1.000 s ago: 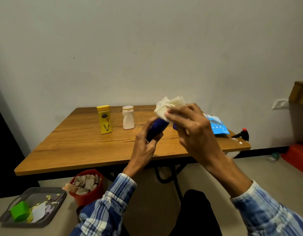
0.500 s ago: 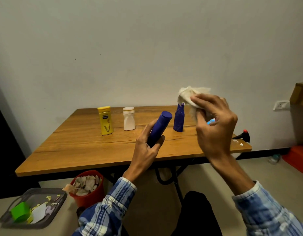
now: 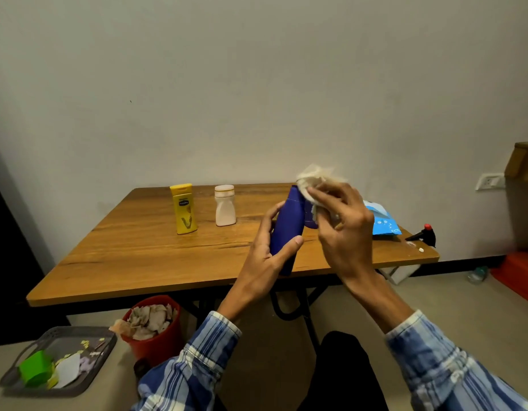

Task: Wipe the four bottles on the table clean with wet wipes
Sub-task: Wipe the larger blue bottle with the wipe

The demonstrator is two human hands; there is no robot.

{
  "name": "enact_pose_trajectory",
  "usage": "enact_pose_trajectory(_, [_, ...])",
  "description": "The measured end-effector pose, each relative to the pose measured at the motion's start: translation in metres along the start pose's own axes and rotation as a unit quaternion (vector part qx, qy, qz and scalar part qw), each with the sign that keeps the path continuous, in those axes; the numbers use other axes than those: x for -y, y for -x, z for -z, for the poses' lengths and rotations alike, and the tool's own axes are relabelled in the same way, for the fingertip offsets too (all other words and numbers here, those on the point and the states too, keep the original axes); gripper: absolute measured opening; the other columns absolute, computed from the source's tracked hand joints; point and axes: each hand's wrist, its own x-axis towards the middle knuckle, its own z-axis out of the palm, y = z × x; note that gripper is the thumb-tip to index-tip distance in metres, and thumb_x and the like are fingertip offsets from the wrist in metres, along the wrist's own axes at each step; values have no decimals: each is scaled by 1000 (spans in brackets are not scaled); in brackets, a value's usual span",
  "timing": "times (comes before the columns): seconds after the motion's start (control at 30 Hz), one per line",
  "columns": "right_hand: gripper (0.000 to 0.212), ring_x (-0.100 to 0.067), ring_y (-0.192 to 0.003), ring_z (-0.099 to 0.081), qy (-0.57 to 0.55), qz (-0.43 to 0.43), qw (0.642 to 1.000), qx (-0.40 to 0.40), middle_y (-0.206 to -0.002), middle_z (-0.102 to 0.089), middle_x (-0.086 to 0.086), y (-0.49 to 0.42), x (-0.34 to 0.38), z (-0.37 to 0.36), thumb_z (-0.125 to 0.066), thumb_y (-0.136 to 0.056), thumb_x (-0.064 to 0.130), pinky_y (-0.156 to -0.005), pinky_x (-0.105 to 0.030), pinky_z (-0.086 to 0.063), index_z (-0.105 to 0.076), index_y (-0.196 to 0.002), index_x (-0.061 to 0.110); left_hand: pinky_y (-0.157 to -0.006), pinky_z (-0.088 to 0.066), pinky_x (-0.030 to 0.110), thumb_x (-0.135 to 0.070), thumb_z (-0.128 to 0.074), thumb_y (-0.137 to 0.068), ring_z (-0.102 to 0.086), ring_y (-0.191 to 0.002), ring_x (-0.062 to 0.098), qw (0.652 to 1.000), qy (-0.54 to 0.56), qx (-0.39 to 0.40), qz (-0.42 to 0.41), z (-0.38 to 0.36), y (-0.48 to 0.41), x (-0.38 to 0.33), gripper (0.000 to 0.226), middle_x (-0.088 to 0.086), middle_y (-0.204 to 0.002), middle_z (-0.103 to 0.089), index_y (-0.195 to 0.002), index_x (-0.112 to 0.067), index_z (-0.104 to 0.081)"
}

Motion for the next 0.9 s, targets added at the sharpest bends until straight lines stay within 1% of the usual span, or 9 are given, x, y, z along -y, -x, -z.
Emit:
enact_pose_trajectory(0.17, [34, -21, -117, -56, 34, 144, 976, 157, -126, -59, -14, 17, 4, -1, -66, -87, -1, -96, -27, -54, -69, -121, 4, -84, -58, 26, -16, -75, -86, -63, -115, 8, 996, 60, -62, -2, 0, -1, -5, 67, -9, -133, -53, -138, -36, -39])
enact_pose_trajectory(0.27, [31, -18, -112, -55, 10, 70, 995, 76, -122, -60, -12, 1, -4, 3, -65, -88, -4, -89, -30, -56, -71, -117, 5, -71, -63, 38, -17, -80, -84, -73, -92, 29, 998, 46, -49, 2, -1, 2, -4, 69, 2, -132, -51, -139, -34, -42])
enact_pose_trajectory(0.33, [31, -19, -110, -53, 28, 48, 997, 57, -121, -60, -11, -9, -1, 4, -67, -88, -4, -85, -31, -55, -72, -117, 7, -68, -64, 41, -14, -80, -84, -74, -83, 33, 997, 60, -51, 0, -4, 2, -6, 70, 3, -131, -52, -139, -35, -42])
enact_pose_trajectory(0.47, [28, -29, -117, -55, 96, 208, 957, 179, -123, -61, -15, 12, 11, -3, -65, -88, 5, -91, -34, -56, -71, -116, 4, -77, -64, 40, 1, -72, -87, -70, -107, 19, 994, 102, -48, -10, -5, 4, -8, 72, -11, -125, -61, -140, -37, -42])
enact_pose_trajectory(0.57, [28, -24, -112, -53, 68, 110, 986, 106, -121, -58, -13, -5, 4, 1, -63, -89, 6, -85, -37, -57, -71, -116, 5, -71, -63, 36, -8, -75, -88, -70, -96, 26, 996, 84, -37, 2, -7, 5, -4, 73, -7, -130, -53, -136, -51, -41])
enact_pose_trajectory(0.63, [30, -23, -111, -51, 57, 67, 992, 92, -121, -58, -13, -11, 9, 0, -68, -87, 2, -85, -37, -57, -70, -116, 5, -73, -61, 33, -9, -73, -88, -71, -95, 24, 994, 105, -32, 8, -10, 5, -4, 73, -5, -131, -53, -140, -47, -40])
enact_pose_trajectory(0.73, [36, -29, -116, -54, 77, 166, 961, 207, -122, -60, -14, 11, 25, -9, -74, -80, -1, -93, -38, -55, -71, -116, 5, -79, -61, 32, -7, -60, -84, -70, -105, 12, 983, 177, -37, 35, -7, 8, -1, 58, 1, -129, -61, -133, -33, -43])
enact_pose_trajectory(0.8, [37, -25, -113, -55, 58, 182, 951, 245, -120, -61, -13, 12, 22, -6, -75, -78, -3, -95, -33, -54, -72, -114, 5, -84, -60, 38, -14, -56, -81, -67, -111, 18, 978, 203, -31, 43, -5, 11, 3, 53, 13, -131, -59, -131, -27, -47])
enact_pose_trajectory(0.9, [34, -21, -109, -53, 25, 68, 986, 151, -117, -58, -12, -4, 13, -5, -69, -82, -5, -91, -34, -55, -71, -115, 4, -83, -57, 38, -29, -53, -87, -64, -106, 24, 965, 256, -23, 46, -9, 8, -1, 56, 6, -125, -65, -142, -25, -47])
